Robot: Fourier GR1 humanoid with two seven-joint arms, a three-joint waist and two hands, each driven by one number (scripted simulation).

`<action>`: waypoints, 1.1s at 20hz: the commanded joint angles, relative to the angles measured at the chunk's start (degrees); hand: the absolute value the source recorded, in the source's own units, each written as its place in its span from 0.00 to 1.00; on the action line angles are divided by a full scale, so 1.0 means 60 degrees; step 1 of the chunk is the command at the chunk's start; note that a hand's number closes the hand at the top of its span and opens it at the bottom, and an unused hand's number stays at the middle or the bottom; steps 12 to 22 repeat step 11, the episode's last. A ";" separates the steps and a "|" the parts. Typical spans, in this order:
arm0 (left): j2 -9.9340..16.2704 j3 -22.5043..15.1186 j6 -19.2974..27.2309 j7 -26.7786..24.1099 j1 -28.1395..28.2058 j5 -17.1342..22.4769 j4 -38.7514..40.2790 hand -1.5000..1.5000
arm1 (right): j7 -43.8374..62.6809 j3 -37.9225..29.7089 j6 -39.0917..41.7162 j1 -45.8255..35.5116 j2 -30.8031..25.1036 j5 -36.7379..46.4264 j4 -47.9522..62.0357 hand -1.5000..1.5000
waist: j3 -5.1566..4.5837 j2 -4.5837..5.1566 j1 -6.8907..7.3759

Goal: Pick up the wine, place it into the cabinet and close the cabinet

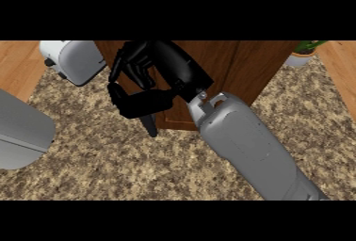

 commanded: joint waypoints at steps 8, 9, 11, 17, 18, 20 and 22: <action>-0.0598 -0.1003 0.0994 0.0312 -0.1231 -0.0848 0.0399 0.00 | -0.0744 -0.1323 0.0310 -0.0663 -0.1198 0.0143 0.1841 1.00 | 0.0093 0.0297 -0.0124; -0.0743 -0.1082 0.0856 0.0146 -0.1157 -0.0887 0.0574 0.00 | -0.1051 -0.1330 0.0370 -0.0315 -0.1332 0.0111 0.1771 1.00 | 0.0090 0.0286 -0.0122; -0.0783 -0.1372 0.1000 0.0246 -0.1656 -0.1091 0.0665 0.00 | -0.1035 -0.1398 0.0465 -0.0717 -0.1331 0.0073 0.1917 1.00 | 0.0086 0.0336 -0.0224; -0.0783 -0.1372 0.1000 0.0246 -0.1656 -0.1091 0.0665 0.00 | -0.1035 -0.1398 0.0465 -0.0717 -0.1331 0.0073 0.1917 1.00 | 0.0086 0.0336 -0.0224; -0.0783 -0.1372 0.1000 0.0246 -0.1656 -0.1091 0.0665 0.00 | -0.1035 -0.1398 0.0465 -0.0717 -0.1331 0.0073 0.1917 1.00 | 0.0086 0.0336 -0.0224; -0.0783 -0.1372 0.1000 0.0246 -0.1656 -0.1091 0.0665 0.00 | -0.1035 -0.1398 0.0465 -0.0717 -0.1331 0.0073 0.1917 1.00 | 0.0086 0.0336 -0.0224; -0.0783 -0.1372 0.1000 0.0246 -0.1656 -0.1091 0.0665 0.00 | -0.1035 -0.1398 0.0465 -0.0717 -0.1331 0.0073 0.1917 1.00 | 0.0086 0.0336 -0.0224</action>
